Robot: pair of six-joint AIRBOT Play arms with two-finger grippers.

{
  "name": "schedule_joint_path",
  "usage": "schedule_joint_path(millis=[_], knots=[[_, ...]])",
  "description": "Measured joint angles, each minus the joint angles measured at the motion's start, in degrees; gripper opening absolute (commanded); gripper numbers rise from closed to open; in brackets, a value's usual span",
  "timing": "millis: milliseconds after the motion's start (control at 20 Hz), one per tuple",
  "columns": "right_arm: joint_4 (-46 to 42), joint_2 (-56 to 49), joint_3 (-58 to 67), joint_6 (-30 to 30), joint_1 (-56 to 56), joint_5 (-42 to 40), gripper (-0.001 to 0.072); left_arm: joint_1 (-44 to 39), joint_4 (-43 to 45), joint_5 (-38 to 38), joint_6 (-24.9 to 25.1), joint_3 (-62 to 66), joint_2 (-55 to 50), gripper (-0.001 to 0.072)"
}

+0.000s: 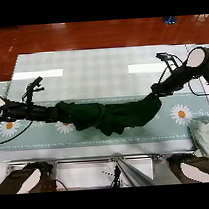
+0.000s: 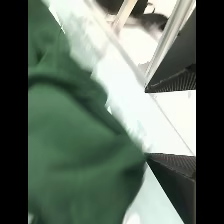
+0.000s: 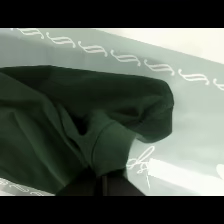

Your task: Fold the shirts.

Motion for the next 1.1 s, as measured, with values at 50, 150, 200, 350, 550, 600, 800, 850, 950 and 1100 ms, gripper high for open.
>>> schedule_joint_path(millis=[50, 150, 200, 350, 550, 600, 800, 850, 950, 1100], knots=[[-0.02, -0.09, 0.0, -0.04, 0.0, -0.28, 0.0024, -0.22, -0.22, -0.72, -0.76, -0.02, 0.7, 0.0452], [0.02, -0.17, 0.0, -0.24, 0.07, -0.94, 0.0024, -0.66, -0.42, -1.86, -2.4, -1.18, 1.81, 0.0465], [0.07, -0.26, 0.0, -0.26, 0.07, -1.16, 0.0024, -1.09, -0.61, -2.32, -3.04, -2.45, 2.25, 0.0465], [0.13, -0.26, 0.0, -0.44, 0.07, -1.68, 0.0024, -3.85, -1.38, -2.12, -4.24, -7.8, 2.89, 0.0466], [0.22, -0.26, 0.0, -0.63, 0.07, -2.78, 0.0024, -11.13, -4.13, 7.32, -3.63, -12.79, 3.15, 0.0465], [0.22, -0.26, 0.0, -0.63, 0.07, -3.02, 0.0024, -13.35, -4.39, 9.94, -2.49, -12.83, 3.19, 0.0465], [0.33, -0.26, 0.0, -0.66, 0.07, -3.54, 0.0024, -24.09, -3.45, 23.43, 3.61, -10.95, 3.21, 0.0468], [0.33, -0.26, 0.0, -0.66, 0.07, -3.69, 0.0024, -26.64, -2.27, 26.58, 4.48, -10.56, 3.21, 0.0518], [0.33, -0.26, 0.0, -0.66, 0.07, -3.8, 0.0024, -31.32, 1.07, 32.04, 5.7, -9.88, 3.21, 0.0604], [0.33, -0.26, -0.02, -0.68, 0.07, -3.85, 0.0024, -35.63, 8.35, 35.82, 6.43, -9.4, 3.21, 0.0664]])
